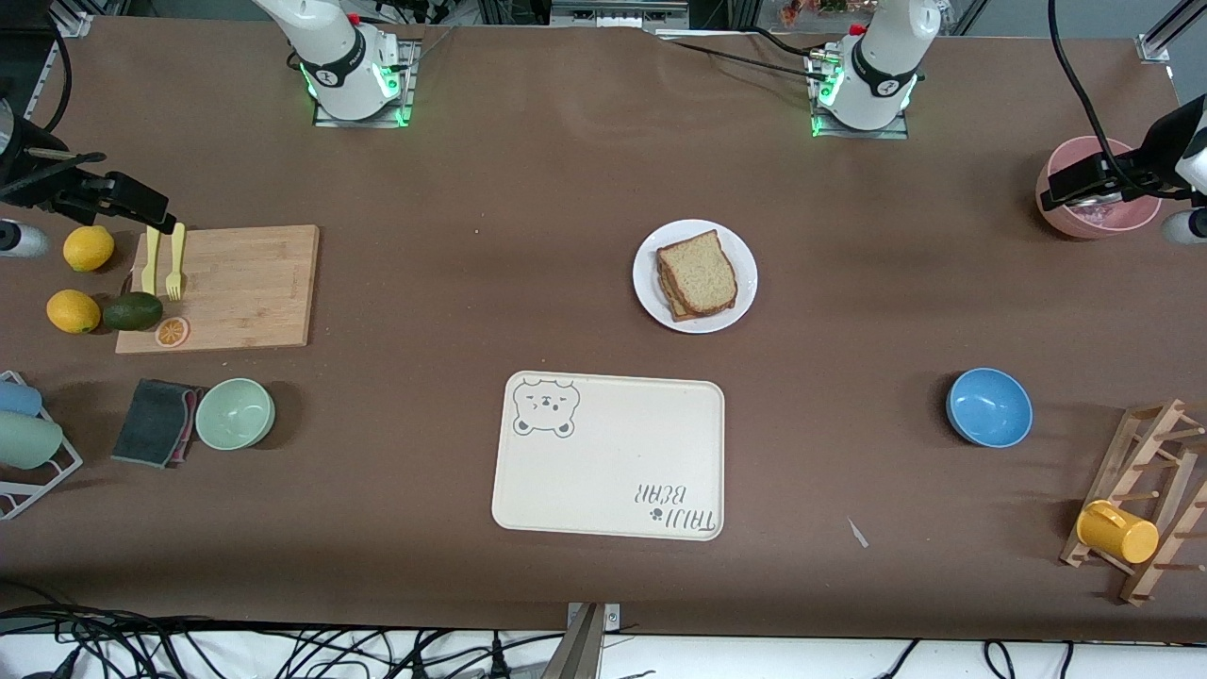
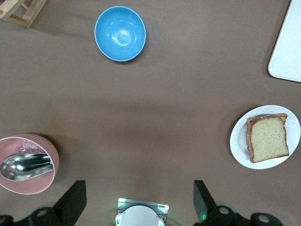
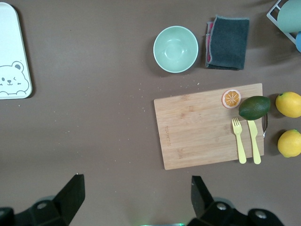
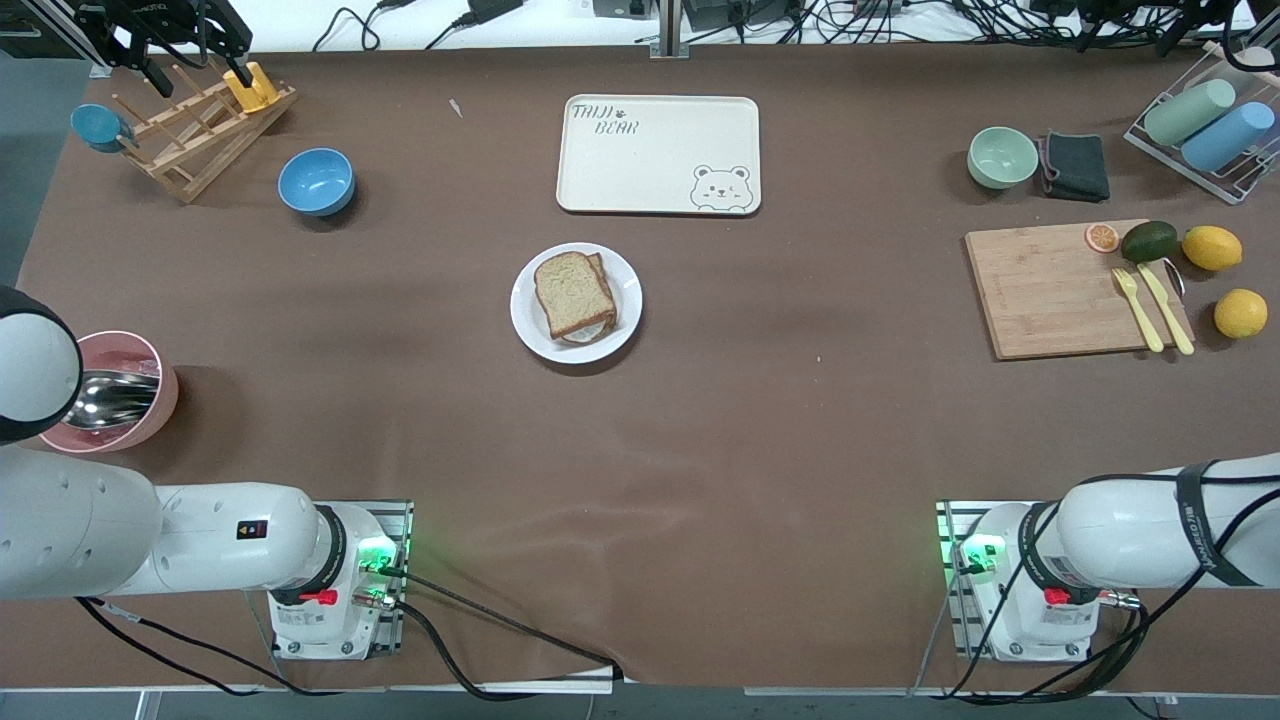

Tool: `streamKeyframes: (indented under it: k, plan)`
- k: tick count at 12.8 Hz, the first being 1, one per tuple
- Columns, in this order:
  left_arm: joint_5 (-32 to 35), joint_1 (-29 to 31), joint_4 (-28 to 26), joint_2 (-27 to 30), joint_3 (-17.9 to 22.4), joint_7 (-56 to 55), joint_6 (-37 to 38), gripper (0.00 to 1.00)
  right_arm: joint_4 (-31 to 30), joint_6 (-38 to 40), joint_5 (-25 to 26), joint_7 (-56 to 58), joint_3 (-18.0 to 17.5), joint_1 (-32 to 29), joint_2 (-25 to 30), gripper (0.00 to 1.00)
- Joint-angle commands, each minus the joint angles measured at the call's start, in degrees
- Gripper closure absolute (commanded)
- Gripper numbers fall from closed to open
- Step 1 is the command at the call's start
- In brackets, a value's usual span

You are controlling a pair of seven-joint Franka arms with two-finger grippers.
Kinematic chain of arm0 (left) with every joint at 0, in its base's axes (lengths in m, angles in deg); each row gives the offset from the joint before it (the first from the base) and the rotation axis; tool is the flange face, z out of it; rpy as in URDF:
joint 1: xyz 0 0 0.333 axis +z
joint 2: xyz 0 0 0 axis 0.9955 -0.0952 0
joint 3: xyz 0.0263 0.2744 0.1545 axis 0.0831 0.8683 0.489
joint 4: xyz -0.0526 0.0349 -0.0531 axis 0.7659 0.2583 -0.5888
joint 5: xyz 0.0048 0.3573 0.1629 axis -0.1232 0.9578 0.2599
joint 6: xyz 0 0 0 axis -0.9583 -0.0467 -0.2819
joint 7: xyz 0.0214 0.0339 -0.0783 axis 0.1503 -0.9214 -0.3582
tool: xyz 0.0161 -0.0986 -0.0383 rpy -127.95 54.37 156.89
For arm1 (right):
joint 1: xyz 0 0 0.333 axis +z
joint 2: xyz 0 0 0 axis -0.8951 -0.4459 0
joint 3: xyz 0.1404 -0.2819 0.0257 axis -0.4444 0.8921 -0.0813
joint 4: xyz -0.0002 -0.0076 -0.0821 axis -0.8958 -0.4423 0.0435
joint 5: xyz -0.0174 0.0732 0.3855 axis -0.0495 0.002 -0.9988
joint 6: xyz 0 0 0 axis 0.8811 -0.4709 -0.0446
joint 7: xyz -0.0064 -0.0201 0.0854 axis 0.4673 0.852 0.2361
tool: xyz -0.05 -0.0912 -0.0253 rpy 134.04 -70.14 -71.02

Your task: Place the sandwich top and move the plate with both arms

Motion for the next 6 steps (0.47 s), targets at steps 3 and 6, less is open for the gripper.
streamKeyframes:
  k: [3,6]
  plan:
    - [-1.41,0.55,0.39,0.49,-0.16,0.78,1.81,0.0,1.6,0.68,-0.85,-0.04,0.11,0.25,-0.56,0.0]
    - [-1.41,0.55,0.39,0.49,-0.16,0.78,1.81,0.0,1.6,0.16,-0.77,-0.48,0.11,1.48,-0.73,0.0]
